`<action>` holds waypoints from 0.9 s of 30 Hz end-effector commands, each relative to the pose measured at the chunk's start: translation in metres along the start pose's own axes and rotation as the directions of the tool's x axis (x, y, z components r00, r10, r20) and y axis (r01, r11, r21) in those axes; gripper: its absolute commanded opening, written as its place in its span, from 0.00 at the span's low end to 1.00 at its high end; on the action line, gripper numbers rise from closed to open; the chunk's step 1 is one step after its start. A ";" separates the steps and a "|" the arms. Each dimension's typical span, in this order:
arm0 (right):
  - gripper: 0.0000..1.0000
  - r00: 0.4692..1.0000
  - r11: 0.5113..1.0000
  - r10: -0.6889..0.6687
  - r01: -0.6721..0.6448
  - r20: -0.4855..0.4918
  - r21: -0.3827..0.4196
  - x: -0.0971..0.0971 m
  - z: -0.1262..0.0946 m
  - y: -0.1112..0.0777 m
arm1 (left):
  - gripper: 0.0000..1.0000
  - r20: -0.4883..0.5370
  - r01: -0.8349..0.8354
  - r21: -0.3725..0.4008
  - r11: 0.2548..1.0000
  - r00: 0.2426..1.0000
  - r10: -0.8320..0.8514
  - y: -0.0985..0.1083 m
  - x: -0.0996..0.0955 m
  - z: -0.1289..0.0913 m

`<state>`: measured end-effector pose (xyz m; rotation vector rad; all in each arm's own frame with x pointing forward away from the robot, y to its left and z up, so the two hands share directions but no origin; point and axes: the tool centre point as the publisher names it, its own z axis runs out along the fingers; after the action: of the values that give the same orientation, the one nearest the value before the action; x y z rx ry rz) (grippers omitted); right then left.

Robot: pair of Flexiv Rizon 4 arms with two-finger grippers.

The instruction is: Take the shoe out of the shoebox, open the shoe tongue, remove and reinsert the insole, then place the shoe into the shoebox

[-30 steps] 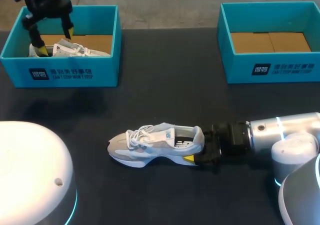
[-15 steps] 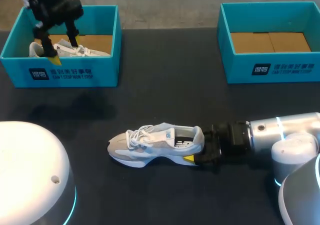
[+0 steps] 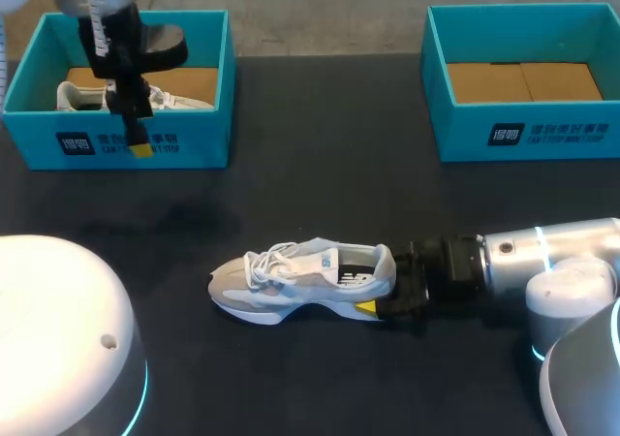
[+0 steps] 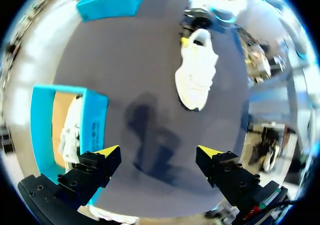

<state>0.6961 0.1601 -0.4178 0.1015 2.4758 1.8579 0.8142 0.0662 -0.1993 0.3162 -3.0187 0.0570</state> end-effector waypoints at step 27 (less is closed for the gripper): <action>0.00 1.000 1.000 0.001 -0.001 0.002 0.004 0.001 0.002 0.000 | 1.00 -0.071 0.903 -0.113 0.414 0.408 -0.910 -0.070 0.098 0.039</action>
<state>0.6961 0.1601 -0.4178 0.1017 2.4757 1.8580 0.7319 -0.0104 -0.2180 1.5270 -2.4581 -0.0926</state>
